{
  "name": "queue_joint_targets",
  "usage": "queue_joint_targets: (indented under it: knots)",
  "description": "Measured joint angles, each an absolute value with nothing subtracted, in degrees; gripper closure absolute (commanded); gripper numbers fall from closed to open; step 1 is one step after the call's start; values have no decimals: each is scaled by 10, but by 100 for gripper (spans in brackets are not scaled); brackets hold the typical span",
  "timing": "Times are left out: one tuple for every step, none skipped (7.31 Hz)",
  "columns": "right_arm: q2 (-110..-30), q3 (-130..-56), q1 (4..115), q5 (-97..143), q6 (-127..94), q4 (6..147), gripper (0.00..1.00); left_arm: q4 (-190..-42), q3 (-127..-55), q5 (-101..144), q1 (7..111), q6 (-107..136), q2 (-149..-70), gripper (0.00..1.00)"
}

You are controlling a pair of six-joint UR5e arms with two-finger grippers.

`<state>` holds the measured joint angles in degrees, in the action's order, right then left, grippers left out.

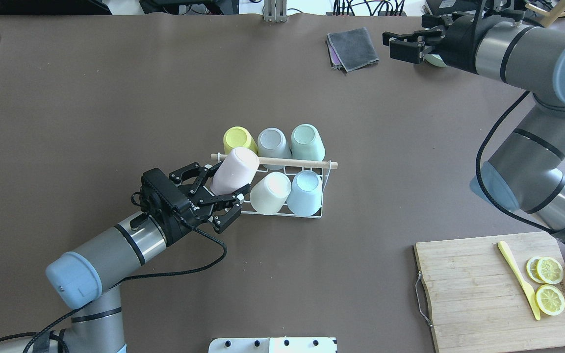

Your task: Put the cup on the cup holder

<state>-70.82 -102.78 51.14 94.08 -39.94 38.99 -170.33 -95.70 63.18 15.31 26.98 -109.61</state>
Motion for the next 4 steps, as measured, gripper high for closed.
queue_joint_targets:
  knots:
    - [-719, -1036, 519, 955, -401, 427, 0, -1703, -955, 631, 153, 270, -1096, 1]
    - [-739, -1047, 531, 986, -407, 456, 0, -1703, -953, 630, 152, 270, -1097, 1]
    - [-764, -1059, 548, 1027, -418, 484, 0, -1703, -952, 630, 152, 271, -1098, 1]
    - [-788, -1065, 570, 1076, -427, 516, 0, -1703, -952, 631, 151, 271, -1098, 1]
